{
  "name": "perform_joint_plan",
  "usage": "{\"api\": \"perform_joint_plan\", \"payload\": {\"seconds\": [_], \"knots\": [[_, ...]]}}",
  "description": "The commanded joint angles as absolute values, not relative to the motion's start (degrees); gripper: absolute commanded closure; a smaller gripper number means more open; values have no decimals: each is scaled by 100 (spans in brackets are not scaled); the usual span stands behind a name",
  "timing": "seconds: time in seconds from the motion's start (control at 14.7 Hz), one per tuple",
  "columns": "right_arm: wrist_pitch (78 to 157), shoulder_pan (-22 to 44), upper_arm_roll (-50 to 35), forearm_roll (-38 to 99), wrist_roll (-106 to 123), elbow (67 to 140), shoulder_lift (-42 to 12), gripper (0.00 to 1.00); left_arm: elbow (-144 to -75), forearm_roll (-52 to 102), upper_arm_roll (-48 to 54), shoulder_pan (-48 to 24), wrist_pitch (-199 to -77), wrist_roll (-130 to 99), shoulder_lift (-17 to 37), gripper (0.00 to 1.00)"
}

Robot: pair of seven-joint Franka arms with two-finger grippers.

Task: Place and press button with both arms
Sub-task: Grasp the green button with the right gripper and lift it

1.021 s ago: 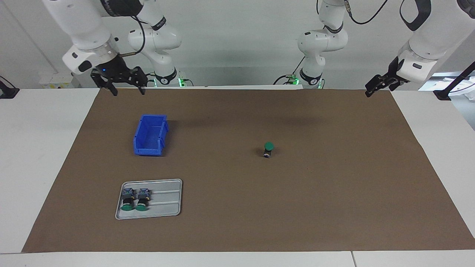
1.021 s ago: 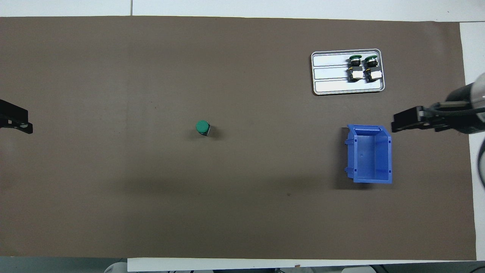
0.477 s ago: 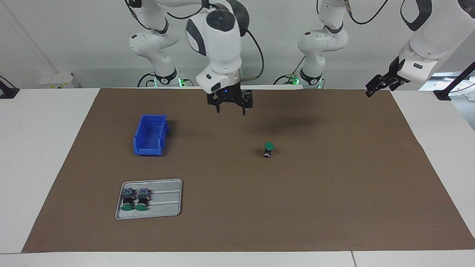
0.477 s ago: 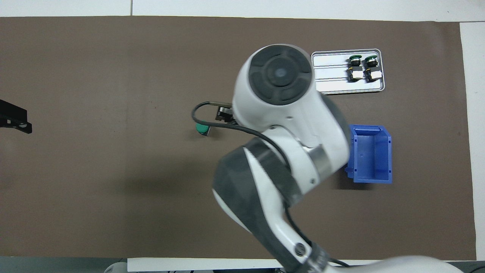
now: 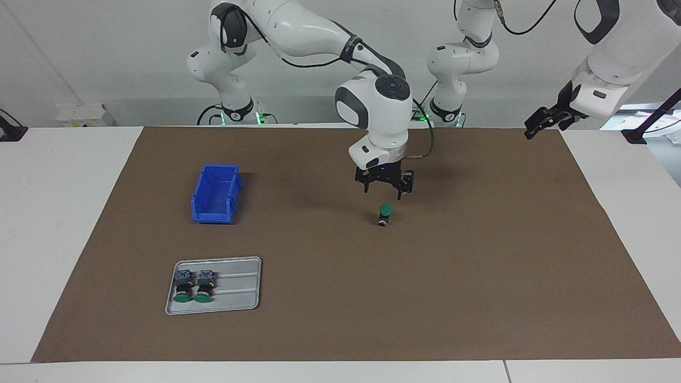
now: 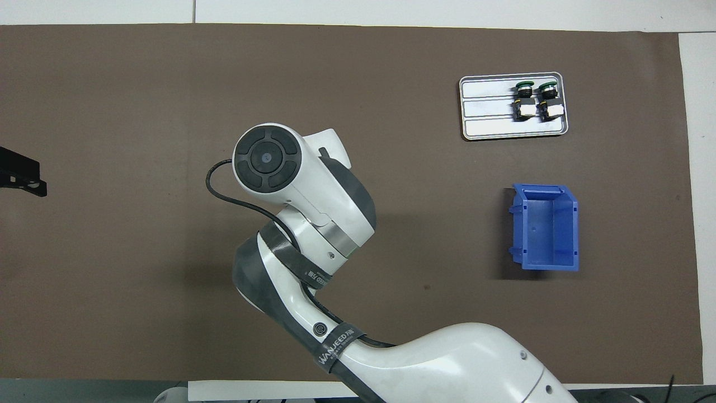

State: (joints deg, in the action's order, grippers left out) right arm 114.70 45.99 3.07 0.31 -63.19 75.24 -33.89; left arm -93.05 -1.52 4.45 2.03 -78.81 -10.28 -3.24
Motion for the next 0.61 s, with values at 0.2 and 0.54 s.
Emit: {"api": "perform_joint_plan", "payload": {"seconds": [0.2, 0.54], "knots": [[12339, 4632, 343, -272, -6557, 7585, -3805, 2, -9290, -79, 466, 281, -7884, -1011, -387, 0], [12410, 4614, 343, -281, -6268, 8014, -3850, 2, -9299, -62, 466, 255, -7884, -993, -396, 0]]}}
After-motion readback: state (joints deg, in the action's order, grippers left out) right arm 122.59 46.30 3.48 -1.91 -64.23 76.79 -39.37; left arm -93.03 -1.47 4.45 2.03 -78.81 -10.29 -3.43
